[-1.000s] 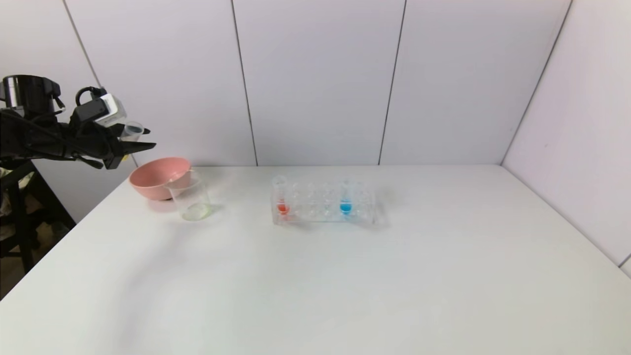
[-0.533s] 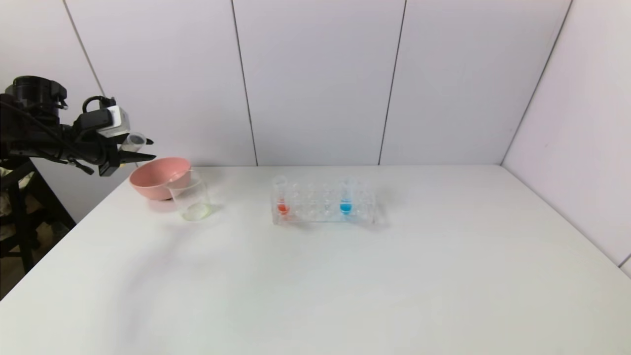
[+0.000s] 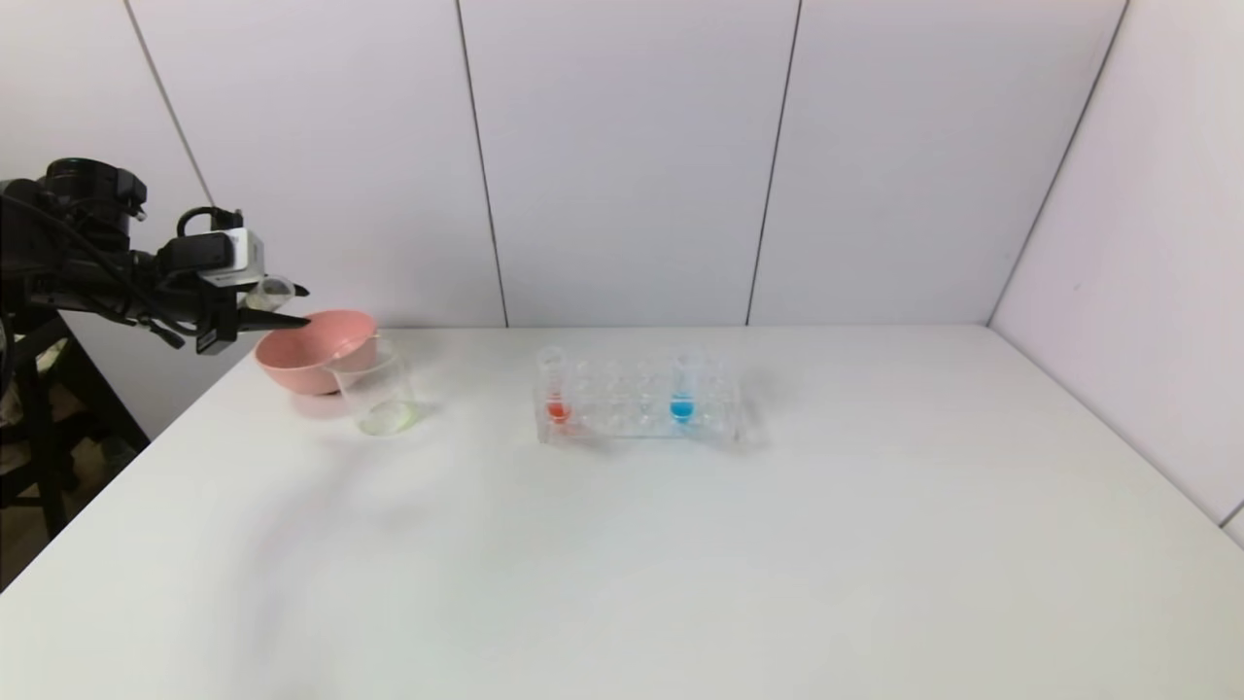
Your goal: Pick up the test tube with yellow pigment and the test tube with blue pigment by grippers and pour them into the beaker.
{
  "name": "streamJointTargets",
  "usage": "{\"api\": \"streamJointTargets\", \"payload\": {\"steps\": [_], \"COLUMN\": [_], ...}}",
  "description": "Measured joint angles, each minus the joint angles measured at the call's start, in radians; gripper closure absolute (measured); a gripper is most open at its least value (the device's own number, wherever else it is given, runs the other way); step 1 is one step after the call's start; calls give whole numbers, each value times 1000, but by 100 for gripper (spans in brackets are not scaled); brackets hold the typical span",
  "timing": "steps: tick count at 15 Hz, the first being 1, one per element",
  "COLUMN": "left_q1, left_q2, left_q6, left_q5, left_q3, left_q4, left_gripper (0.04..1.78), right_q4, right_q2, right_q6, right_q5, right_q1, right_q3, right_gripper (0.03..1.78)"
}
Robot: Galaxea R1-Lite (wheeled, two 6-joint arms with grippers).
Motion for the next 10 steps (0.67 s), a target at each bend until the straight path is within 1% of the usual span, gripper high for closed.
{"api": "streamJointTargets", "payload": {"steps": [4, 10], "left_q1": [-18, -26], "left_q2": [0, 5], "left_q6": [2, 15], "left_q5": [14, 58], "left_q3": [-6, -6], "left_q4": [0, -1], "left_gripper": [127, 127], "right_q4": [0, 0], "right_q2": [0, 0], "right_q6": [0, 0], "right_q5": [0, 0], "right_q1": [0, 0], "right_q3": [0, 0], "right_gripper": [10, 10]}}
